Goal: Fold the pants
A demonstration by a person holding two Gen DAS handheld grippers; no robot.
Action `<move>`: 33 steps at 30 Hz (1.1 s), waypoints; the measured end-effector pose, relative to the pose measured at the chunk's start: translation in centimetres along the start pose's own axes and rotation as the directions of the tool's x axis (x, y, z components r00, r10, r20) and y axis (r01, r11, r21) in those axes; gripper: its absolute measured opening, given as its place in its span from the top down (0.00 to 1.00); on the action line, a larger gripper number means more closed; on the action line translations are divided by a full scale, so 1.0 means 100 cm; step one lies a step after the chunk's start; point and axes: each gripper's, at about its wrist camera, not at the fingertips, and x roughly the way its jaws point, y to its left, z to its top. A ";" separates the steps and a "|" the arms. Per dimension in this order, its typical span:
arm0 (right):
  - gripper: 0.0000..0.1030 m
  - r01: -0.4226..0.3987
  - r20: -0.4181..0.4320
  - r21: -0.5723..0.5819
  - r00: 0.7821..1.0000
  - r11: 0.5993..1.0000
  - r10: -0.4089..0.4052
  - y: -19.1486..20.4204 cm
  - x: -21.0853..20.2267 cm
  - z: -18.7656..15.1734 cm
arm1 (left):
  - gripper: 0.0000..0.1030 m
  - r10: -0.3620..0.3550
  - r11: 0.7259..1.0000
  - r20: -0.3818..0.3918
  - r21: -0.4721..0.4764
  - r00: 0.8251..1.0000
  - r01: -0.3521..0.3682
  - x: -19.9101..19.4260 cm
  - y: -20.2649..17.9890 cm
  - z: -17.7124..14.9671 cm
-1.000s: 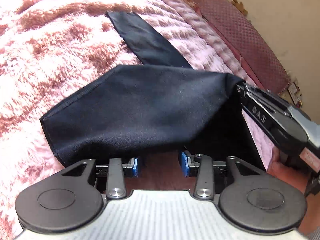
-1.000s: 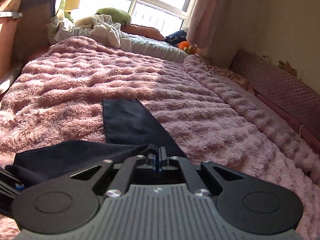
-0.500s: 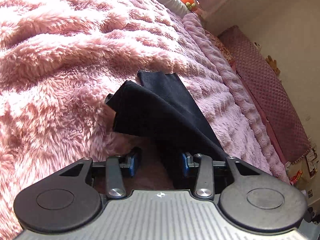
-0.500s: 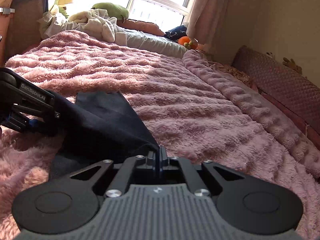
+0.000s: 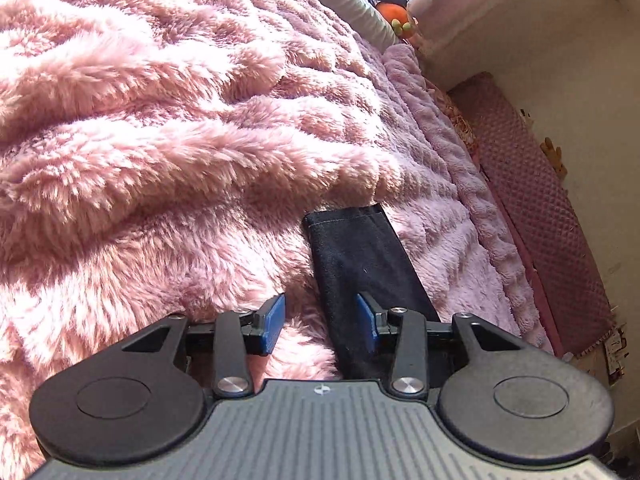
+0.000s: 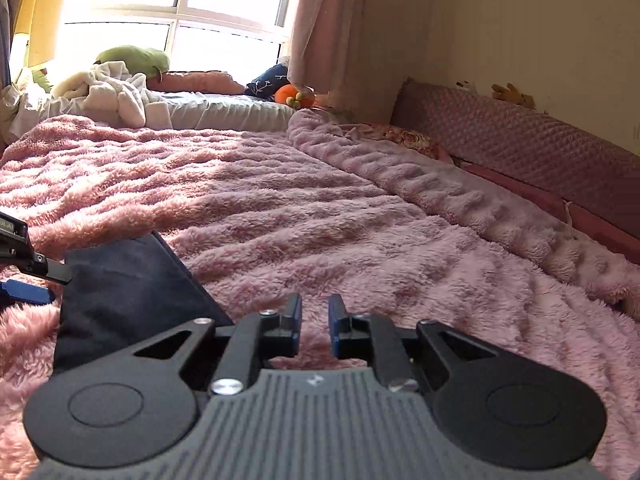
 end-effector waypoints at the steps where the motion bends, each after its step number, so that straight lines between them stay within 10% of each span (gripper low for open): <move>1: 0.77 -0.003 0.019 0.015 1.000 1.000 0.002 -0.007 -0.020 0.001 | 0.53 -0.026 0.999 -0.012 0.023 1.000 0.027 -0.005 -0.003 -0.002; 7: 0.61 0.002 0.033 0.159 0.999 0.987 -0.007 -0.090 -0.147 -0.014 | 0.45 -0.217 0.936 -0.132 0.253 0.967 0.245 -0.032 -0.053 -0.055; 11: 0.61 0.007 -0.074 0.182 0.997 0.983 0.006 -0.137 -0.211 -0.038 | 0.45 -0.396 0.894 -0.303 0.087 0.867 0.439 -0.025 -0.078 -0.088; 14: 0.61 0.002 -0.145 0.164 0.989 0.986 0.022 -0.153 -0.247 -0.061 | 0.45 -0.450 0.868 -0.309 0.071 0.838 0.492 -0.029 -0.088 -0.114; 20: 0.61 -0.069 -0.290 0.180 0.950 0.981 0.119 -0.148 -0.283 -0.124 | 0.52 -0.243 0.926 -0.253 0.228 0.936 0.302 0.007 -0.086 -0.121; 21: 0.61 -0.073 -0.321 0.150 0.940 0.986 0.118 -0.143 -0.288 -0.136 | 0.66 -0.213 0.934 -0.255 0.231 0.943 0.273 0.014 -0.079 -0.117; 25: 0.62 -0.038 -0.351 0.173 0.931 0.984 0.098 -0.159 -0.319 -0.173 | 0.68 -0.252 0.948 -0.268 0.122 0.930 0.293 0.016 -0.055 -0.104; 33: 0.55 0.254 -0.333 0.291 0.931 0.922 -0.152 -0.215 -0.386 -0.217 | 0.63 -0.130 0.974 -0.090 0.176 0.987 0.144 -0.012 -0.042 -0.081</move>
